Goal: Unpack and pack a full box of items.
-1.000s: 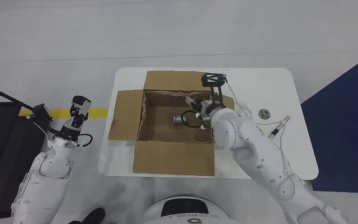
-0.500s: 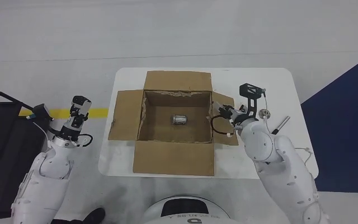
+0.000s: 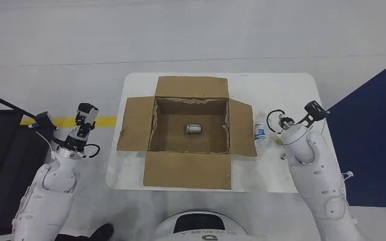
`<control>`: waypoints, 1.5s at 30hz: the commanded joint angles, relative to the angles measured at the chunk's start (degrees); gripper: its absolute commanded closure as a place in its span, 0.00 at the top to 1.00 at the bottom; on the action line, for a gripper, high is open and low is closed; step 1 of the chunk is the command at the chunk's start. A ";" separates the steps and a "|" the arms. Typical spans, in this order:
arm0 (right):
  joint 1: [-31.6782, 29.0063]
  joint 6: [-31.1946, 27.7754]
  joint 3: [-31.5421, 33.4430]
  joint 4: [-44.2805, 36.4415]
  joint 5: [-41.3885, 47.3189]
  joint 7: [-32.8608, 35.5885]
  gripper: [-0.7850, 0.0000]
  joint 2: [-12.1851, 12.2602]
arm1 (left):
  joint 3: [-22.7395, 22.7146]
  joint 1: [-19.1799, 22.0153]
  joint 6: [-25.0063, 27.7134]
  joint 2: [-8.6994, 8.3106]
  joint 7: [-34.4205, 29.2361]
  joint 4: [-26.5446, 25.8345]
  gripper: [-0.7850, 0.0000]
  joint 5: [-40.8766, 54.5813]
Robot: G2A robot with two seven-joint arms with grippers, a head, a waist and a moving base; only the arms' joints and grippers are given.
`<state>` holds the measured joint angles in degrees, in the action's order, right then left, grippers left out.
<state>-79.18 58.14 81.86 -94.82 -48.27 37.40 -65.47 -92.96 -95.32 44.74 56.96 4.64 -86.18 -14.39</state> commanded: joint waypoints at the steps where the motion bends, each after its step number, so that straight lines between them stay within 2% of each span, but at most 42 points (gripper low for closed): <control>1: 2.94 -0.14 -1.22 4.40 -1.83 0.14 0.47 -0.43 | 0.00 0.00 0.00 0.00 0.00 0.00 1.00 0.00; 4: 6.59 -0.14 -3.66 8.84 -4.76 0.58 0.40 -1.21 | 0.00 0.00 0.00 0.00 0.00 0.00 1.00 0.00; 9: 11.84 -0.14 -6.55 14.47 -6.19 2.63 0.40 -2.54 | 0.00 0.00 0.00 0.00 0.00 0.00 1.00 0.00; 16: 17.49 -0.14 -9.45 23.82 -8.33 4.98 0.36 -4.39 | 0.00 0.00 0.00 0.00 0.00 0.00 1.00 0.00; 21: 18.99 -0.14 -8.31 27.32 -9.38 3.96 0.40 -5.62 | 0.00 0.00 0.00 0.00 0.00 0.00 1.00 0.00; 26: 19.93 -0.14 -5.66 30.00 -11.34 3.43 0.39 -6.74 | 0.00 0.00 0.00 0.00 0.00 0.00 1.00 0.00; 34: 22.23 -0.14 -5.87 34.03 -13.66 5.03 0.36 -8.80 | 0.00 0.00 0.00 0.00 0.00 0.00 1.00 0.00; 37: 22.95 -0.14 -5.81 35.34 -14.73 5.46 0.26 -9.47 | 0.00 0.00 0.00 0.00 0.00 0.00 1.00 0.00; 40: 23.31 -0.14 -5.36 36.12 -15.71 5.92 0.00 -10.02 | 0.00 0.00 0.00 0.00 0.00 0.00 1.00 0.00; 45: 22.27 -0.14 -3.47 34.43 -17.43 6.68 0.00 -10.46 | 0.00 0.00 0.00 0.00 0.00 0.00 1.00 0.00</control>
<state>-56.45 58.00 77.79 -59.46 -65.43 44.01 -75.90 -92.96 -95.32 44.74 56.96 4.64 -86.18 -14.39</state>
